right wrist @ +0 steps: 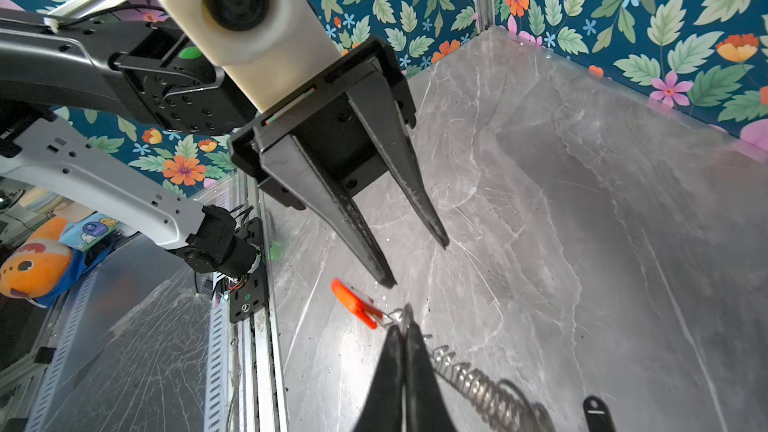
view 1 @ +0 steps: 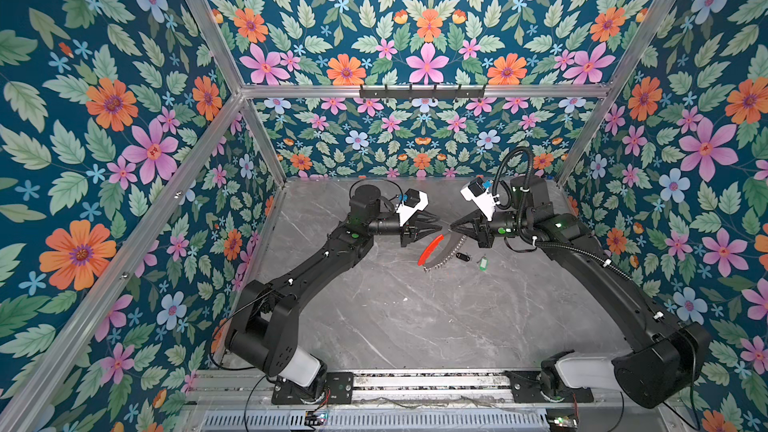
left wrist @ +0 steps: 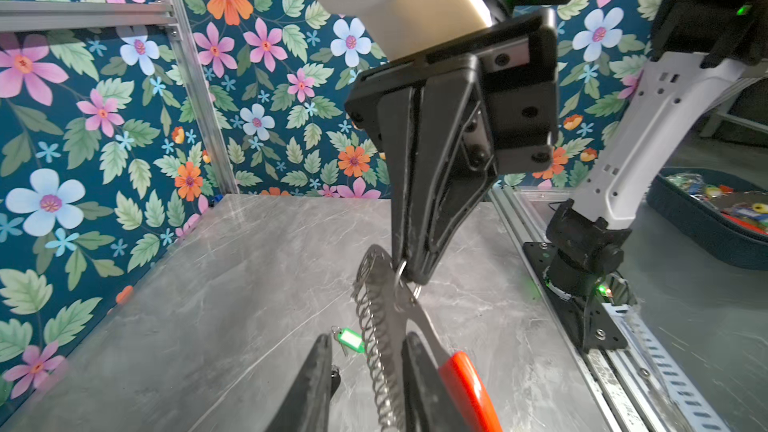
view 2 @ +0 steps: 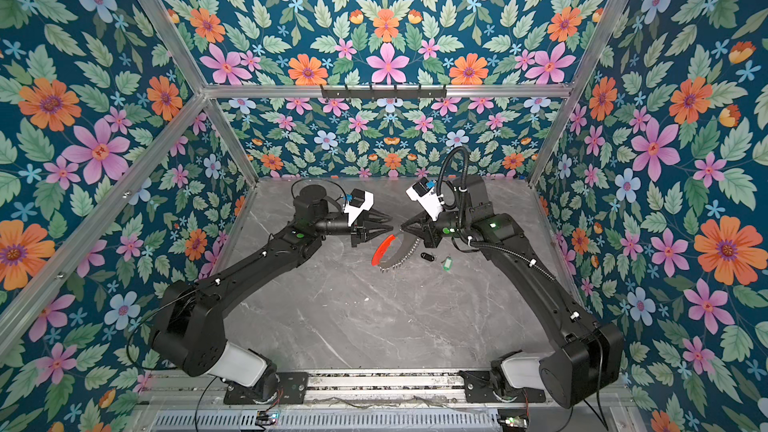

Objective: Put the keys on the keyring

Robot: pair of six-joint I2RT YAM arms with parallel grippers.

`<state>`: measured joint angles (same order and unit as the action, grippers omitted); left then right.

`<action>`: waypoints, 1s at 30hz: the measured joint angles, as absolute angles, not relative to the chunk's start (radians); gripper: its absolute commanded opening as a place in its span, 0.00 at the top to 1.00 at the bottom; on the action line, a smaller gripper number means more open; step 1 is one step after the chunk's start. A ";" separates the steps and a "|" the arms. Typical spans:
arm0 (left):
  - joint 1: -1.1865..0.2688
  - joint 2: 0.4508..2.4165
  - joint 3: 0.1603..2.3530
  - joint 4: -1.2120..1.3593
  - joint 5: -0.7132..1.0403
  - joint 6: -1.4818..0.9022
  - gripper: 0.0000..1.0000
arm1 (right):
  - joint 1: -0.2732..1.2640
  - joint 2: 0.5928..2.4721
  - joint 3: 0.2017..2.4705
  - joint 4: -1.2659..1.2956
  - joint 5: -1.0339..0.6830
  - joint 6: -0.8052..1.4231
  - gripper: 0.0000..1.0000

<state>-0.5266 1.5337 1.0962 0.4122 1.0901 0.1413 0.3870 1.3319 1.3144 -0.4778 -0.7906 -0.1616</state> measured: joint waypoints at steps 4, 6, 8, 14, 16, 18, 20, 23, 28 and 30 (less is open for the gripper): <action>-0.529 1.550 1.099 0.442 1.123 0.104 0.71 | 0.402 1.340 1.317 -0.484 -0.791 -0.163 1.00; -0.529 1.552 1.100 0.450 1.132 0.096 0.71 | 0.408 1.348 1.327 -0.493 -0.791 -0.164 1.00; -0.529 1.553 1.101 0.459 1.139 0.084 0.72 | 0.413 1.354 1.335 -0.503 -0.791 -0.166 1.00; -0.532 1.561 1.102 0.485 1.152 0.057 0.72 | 0.422 1.370 1.351 -0.512 -0.790 -0.168 1.00; -0.532 1.563 1.102 0.487 1.155 0.057 0.75 | 0.424 1.373 1.355 -0.512 -0.791 -0.167 1.00; -0.532 1.564 1.102 0.489 1.160 0.054 0.82 | 0.425 1.376 1.359 -0.513 -0.789 -0.167 1.00; -0.533 1.566 1.102 0.493 1.169 0.052 0.90 | 0.428 1.379 1.362 -0.512 -0.786 -0.167 1.00; -0.534 1.567 1.102 0.493 1.184 0.050 1.00 | 0.432 1.383 1.367 -0.513 -0.780 -0.167 1.00; -0.533 1.567 1.094 0.501 1.185 0.037 1.00 | 0.435 1.386 1.363 -0.505 -0.771 -0.155 1.00; -0.533 1.566 1.075 0.535 1.176 0.021 1.00 | 0.436 1.383 1.347 -0.480 -0.766 -0.132 0.94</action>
